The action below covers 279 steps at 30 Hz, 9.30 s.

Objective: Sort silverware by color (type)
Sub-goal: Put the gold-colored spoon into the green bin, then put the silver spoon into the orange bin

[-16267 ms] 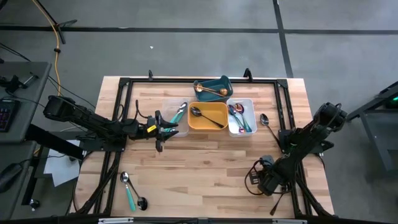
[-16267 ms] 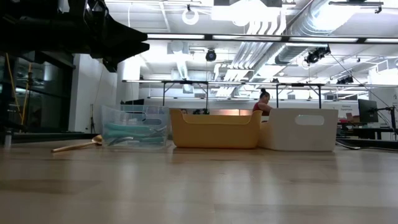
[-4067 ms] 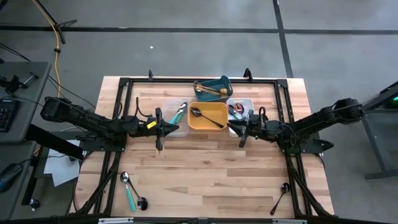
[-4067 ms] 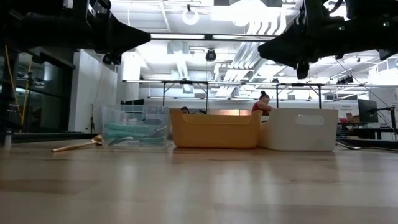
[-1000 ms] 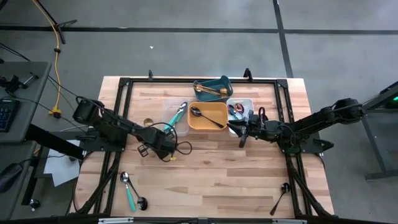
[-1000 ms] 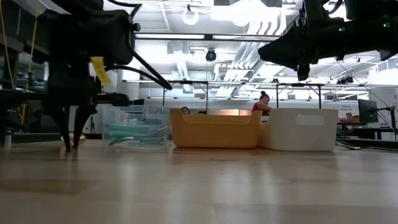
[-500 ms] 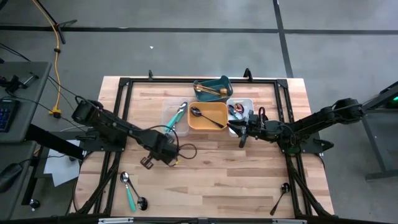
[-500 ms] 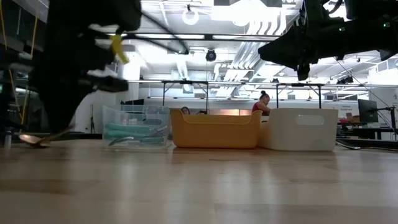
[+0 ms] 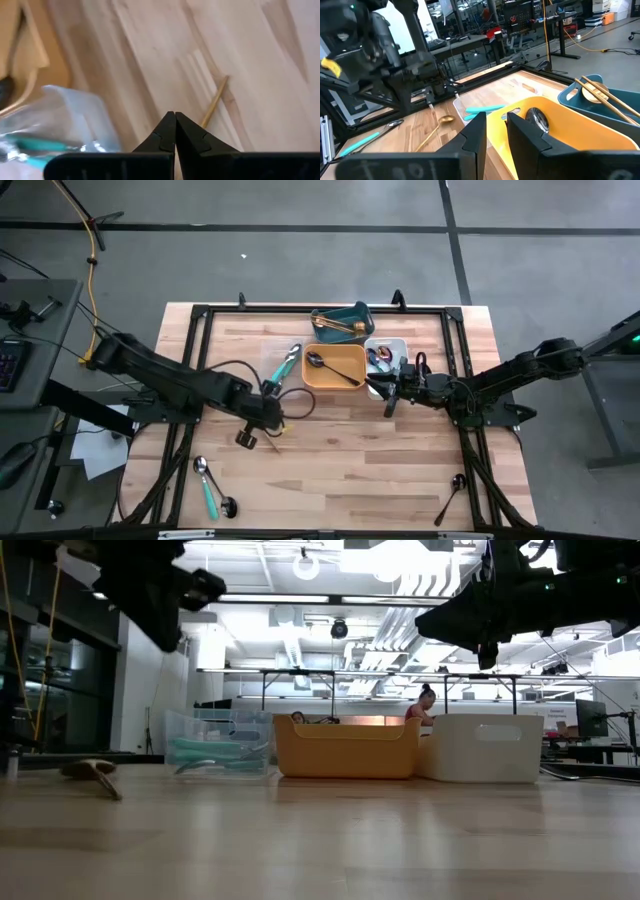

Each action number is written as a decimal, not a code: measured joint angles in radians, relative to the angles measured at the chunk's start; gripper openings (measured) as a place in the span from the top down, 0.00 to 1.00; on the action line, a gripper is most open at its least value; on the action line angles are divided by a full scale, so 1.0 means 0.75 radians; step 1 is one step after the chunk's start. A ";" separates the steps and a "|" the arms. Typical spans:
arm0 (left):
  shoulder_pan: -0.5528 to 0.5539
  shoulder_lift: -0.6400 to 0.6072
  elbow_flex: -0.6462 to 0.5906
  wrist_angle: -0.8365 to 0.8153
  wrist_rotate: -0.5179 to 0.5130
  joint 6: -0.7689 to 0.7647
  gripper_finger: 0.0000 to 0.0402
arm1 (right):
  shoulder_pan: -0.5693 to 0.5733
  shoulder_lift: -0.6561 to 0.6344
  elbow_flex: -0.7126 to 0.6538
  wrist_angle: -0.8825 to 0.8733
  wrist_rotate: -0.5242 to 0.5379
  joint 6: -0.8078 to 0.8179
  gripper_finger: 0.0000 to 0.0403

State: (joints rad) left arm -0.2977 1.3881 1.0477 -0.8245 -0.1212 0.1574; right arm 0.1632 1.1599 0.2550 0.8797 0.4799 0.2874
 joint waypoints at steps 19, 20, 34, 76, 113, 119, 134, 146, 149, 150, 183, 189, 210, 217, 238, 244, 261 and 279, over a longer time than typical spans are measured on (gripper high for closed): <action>0.001 0.184 -0.199 -0.058 -0.025 0.120 0.83 | 0.000 0.001 0.000 -0.010 0.000 0.000 0.82; 0.001 0.198 -0.202 -0.064 -0.025 0.142 0.81 | 0.000 0.001 0.000 -0.011 0.000 0.000 0.82; 0.005 0.379 -0.202 -0.058 -0.015 0.250 0.60 | 0.000 0.001 0.000 -0.024 0.000 0.000 0.82; 0.086 0.251 -0.078 0.003 0.054 0.110 0.98 | 0.000 0.001 0.000 -0.025 -0.001 0.001 0.82; 0.241 0.361 -0.716 2.466 -0.157 -0.183 0.98 | 0.000 0.389 0.245 0.079 -0.155 -0.206 0.82; 0.242 0.357 -0.724 2.499 -0.197 -0.163 0.98 | 0.000 0.527 0.397 0.084 -0.157 -0.234 0.71; 0.232 0.367 -0.715 2.518 -0.192 -0.208 0.98 | 0.000 0.785 0.658 0.077 -0.222 -0.337 0.50; 0.228 0.367 -0.718 2.500 -0.176 -0.207 0.98 | 0.002 0.785 0.664 0.091 -0.221 -0.324 0.71; 0.227 0.367 -0.718 2.501 -0.172 -0.206 0.98 | 0.001 0.785 0.663 0.093 -0.213 -0.320 0.91; 0.227 0.367 -0.718 2.500 -0.166 -0.209 0.97 | 0.001 0.785 0.663 0.092 -0.212 -0.321 0.94; 0.222 -0.363 -1.186 2.572 -0.205 -0.195 0.71 | 0.089 0.179 0.145 0.141 0.211 -0.350 0.96; 0.222 -0.363 -1.186 2.571 -0.205 -0.195 0.71 | 0.089 0.180 0.145 0.134 0.211 -0.355 0.96; 0.221 -0.363 -1.186 2.572 -0.202 -0.244 0.71 | -0.665 0.546 1.468 -1.517 -0.132 -0.699 0.96; 0.221 -0.363 -1.186 2.572 -0.202 -0.243 0.71 | -0.829 0.915 1.804 -1.944 -0.182 -0.699 0.96; 0.221 -0.363 -1.186 2.572 -0.202 -0.241 0.71 | -0.884 1.209 1.917 -2.263 -0.184 -0.810 0.96; 0.221 -0.363 -1.186 2.573 -0.202 -0.241 0.71 | -0.874 1.209 1.917 -2.257 -0.192 -0.804 0.80; 0.221 -0.363 -1.186 2.564 -0.194 -0.240 0.71 | -0.824 0.976 1.837 -2.472 -0.359 -0.658 0.63; 0.221 -0.363 -1.186 2.540 -0.191 -0.194 0.71 | -0.247 -0.011 0.369 -0.651 -0.463 -0.341 0.63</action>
State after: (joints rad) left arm -0.1318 1.1160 0.1585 1.0805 -0.2646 0.0116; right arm -0.0224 1.1513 0.5321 0.3911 0.1328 0.0317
